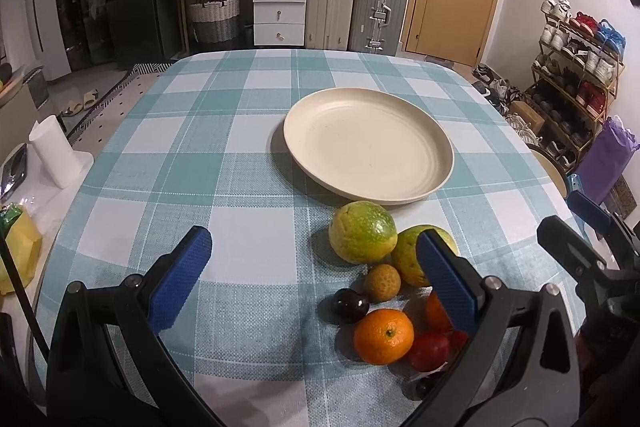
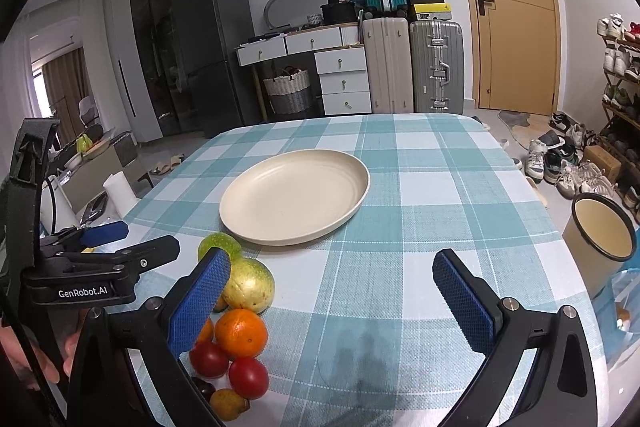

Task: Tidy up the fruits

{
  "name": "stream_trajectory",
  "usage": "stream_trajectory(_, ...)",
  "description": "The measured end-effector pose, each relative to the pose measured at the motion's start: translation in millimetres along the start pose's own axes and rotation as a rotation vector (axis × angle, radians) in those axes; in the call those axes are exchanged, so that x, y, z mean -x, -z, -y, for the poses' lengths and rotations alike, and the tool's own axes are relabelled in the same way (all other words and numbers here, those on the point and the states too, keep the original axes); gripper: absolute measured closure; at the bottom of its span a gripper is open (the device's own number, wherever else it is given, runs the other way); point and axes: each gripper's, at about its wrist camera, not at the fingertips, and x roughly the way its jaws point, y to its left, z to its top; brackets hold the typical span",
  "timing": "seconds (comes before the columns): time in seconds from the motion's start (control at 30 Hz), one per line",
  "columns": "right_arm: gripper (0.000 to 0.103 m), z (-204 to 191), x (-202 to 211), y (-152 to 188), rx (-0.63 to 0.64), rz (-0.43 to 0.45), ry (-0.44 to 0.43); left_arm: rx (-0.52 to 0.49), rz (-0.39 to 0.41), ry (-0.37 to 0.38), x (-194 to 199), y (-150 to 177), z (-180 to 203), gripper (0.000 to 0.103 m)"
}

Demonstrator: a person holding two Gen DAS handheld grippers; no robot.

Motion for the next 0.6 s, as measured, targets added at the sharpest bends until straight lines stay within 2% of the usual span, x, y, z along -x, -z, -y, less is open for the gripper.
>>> stream_trajectory(0.17, 0.000, 3, -2, 1, -0.012, 0.011, -0.027, 0.008, -0.010, 0.000, -7, -3, -4, 0.001)
stream_trajectory(0.6, 0.000, 10, -20, 3, -0.035, 0.001, -0.060, 0.060, -0.099, 0.103, -47, -15, -13, 0.001)
